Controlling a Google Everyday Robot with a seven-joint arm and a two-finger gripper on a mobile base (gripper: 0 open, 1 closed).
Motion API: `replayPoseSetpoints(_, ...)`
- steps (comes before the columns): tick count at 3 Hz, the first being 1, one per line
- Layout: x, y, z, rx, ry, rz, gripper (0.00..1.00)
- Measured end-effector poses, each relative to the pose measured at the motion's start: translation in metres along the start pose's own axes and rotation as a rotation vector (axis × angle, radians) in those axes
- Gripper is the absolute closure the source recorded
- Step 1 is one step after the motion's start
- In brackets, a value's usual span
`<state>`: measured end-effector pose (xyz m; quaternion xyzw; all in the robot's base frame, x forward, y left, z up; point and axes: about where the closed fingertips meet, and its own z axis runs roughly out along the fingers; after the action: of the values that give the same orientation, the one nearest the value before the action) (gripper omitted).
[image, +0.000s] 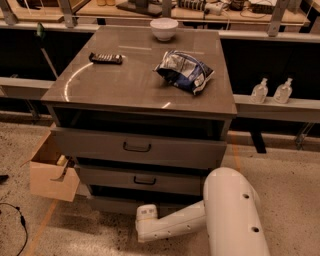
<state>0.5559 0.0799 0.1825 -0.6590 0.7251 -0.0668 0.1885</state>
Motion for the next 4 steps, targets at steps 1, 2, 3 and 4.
replayPoseSetpoints(1, -0.001, -0.005, 0.001, 0.013, 0.007, 0.004, 0.00)
replayPoseSetpoints(2, 0.005, -0.013, 0.000, 0.025, 0.022, 0.007, 0.02)
replayPoseSetpoints(3, 0.009, -0.018, 0.000, 0.032, 0.035, 0.012, 0.25)
replayPoseSetpoints(4, 0.015, -0.022, -0.006, 0.036, 0.050, 0.016, 0.36)
